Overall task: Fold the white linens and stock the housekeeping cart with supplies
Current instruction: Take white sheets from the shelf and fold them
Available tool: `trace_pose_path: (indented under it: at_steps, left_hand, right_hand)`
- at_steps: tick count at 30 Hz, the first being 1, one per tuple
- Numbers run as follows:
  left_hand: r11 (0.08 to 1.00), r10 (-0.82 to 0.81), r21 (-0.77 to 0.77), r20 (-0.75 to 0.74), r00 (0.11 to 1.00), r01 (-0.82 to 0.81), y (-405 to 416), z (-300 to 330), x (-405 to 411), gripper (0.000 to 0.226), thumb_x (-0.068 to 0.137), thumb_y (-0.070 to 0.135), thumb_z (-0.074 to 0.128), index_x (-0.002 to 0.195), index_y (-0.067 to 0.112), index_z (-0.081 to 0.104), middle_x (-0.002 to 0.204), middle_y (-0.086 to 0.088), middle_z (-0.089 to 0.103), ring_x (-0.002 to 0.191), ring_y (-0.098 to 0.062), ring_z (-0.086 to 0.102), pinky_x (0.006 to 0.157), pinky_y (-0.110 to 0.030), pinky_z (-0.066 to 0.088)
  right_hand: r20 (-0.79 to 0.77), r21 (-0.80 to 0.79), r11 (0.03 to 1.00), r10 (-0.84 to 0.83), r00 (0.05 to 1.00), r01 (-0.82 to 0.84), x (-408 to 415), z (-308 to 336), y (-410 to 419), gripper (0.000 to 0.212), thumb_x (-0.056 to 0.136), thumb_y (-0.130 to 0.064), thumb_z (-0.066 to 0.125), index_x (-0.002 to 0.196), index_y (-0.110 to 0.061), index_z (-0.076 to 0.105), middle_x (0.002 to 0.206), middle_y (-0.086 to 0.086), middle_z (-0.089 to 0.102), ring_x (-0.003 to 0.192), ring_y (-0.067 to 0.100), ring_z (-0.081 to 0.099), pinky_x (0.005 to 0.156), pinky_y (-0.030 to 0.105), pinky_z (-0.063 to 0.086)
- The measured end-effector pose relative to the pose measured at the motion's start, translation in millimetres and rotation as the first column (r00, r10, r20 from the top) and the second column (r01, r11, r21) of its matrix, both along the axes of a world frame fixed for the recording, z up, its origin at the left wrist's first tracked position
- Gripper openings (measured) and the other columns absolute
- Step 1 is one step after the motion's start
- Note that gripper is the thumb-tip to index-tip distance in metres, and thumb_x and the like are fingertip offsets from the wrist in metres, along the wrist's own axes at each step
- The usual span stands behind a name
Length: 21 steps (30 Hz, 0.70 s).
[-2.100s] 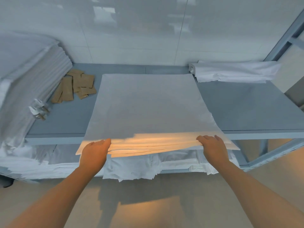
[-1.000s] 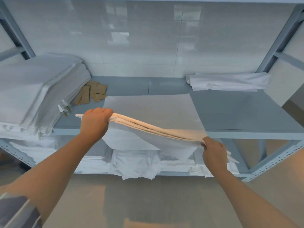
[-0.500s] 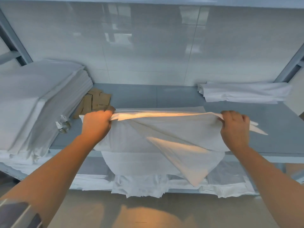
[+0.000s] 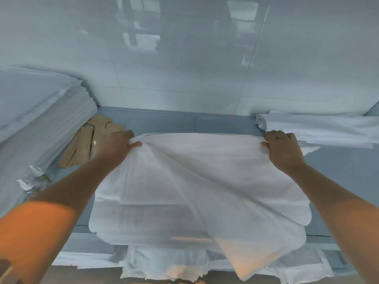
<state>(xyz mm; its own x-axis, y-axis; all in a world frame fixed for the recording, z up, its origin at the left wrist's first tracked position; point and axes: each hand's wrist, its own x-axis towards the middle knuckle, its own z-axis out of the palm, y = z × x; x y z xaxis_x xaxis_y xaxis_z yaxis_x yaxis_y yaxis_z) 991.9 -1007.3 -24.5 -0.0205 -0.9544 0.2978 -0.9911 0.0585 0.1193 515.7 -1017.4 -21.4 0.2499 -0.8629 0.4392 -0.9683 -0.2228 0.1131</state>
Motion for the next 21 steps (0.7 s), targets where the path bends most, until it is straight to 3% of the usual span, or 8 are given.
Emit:
trace_pose_path:
  at_steps: [4,8,12,15,18,21]
  left_hand:
    - [0.970,0.004,0.245,-0.002,1.000,-0.003,-43,-67,1,0.037,0.090,0.055,0.053,0.075,0.020,0.049,0.070,0.003,0.054,0.074,-0.023,0.056,0.059,-0.032,0.033]
    - [0.952,0.009,0.307,-0.012,1.000,-0.005,-64,-119,6,0.035,0.092,0.054,0.048,0.084,0.021,0.057,0.079,0.004,0.059,0.086,-0.022,0.059,0.065,-0.032,0.039]
    - [0.929,-0.018,0.363,-0.150,0.989,0.072,-73,-122,19,0.042,0.092,0.060,0.043,0.076,0.022,0.055,0.069,0.004,0.058,0.069,-0.017,0.055,0.064,-0.035,0.044]
    - [0.903,0.003,0.423,-0.183,0.983,0.076,-85,-110,21,0.040,0.095,0.051,0.044,0.079,0.016,0.054,0.071,-0.001,0.057,0.071,-0.021,0.055,0.059,-0.032,0.036]
    - [0.950,0.091,0.300,-0.001,0.996,-0.087,-85,-110,7,0.027,0.094,0.044,0.050,0.089,0.018,0.055,0.087,-0.002,0.060,0.090,-0.027,0.058,0.071,-0.033,0.039]
    - [0.991,0.132,-0.003,0.113,0.985,-0.133,-65,-117,-22,0.023,0.086,0.017,0.062,0.109,0.018,0.058,0.111,-0.007,0.057,0.107,-0.031,0.052,0.095,-0.047,0.033]
  right_hand:
    - [-0.037,0.218,0.976,-0.012,0.999,0.020,0,-71,-50,0.021,0.098,-0.019,0.050,0.113,-0.010,0.060,0.111,0.007,0.066,0.102,0.029,0.059,0.087,0.038,0.031]
    - [-0.014,0.352,0.933,-0.081,0.997,0.081,4,-126,-76,0.024,0.098,-0.026,0.049,0.115,-0.014,0.059,0.117,0.008,0.064,0.112,0.027,0.055,0.089,0.036,0.030]
    - [0.148,0.444,0.896,-0.084,0.985,0.010,3,-125,-87,0.016,0.097,-0.029,0.053,0.097,-0.014,0.061,0.108,0.013,0.065,0.106,0.032,0.057,0.079,0.035,0.036]
    - [0.076,0.542,0.837,-0.143,0.987,0.080,9,-113,-95,0.026,0.098,-0.038,0.047,0.079,-0.021,0.047,0.096,0.008,0.064,0.099,0.029,0.060,0.076,0.033,0.034]
    - [-0.109,0.334,0.904,-0.245,0.963,0.268,19,-118,-92,0.025,0.094,-0.042,0.051,0.090,-0.017,0.056,0.101,0.007,0.061,0.104,0.027,0.056,0.096,0.042,0.030]
    - [0.049,0.190,0.951,-0.259,0.965,0.246,33,-129,-76,0.031,0.087,-0.029,0.065,0.111,-0.009,0.060,0.121,0.015,0.054,0.117,0.035,0.046,0.109,0.053,0.017]
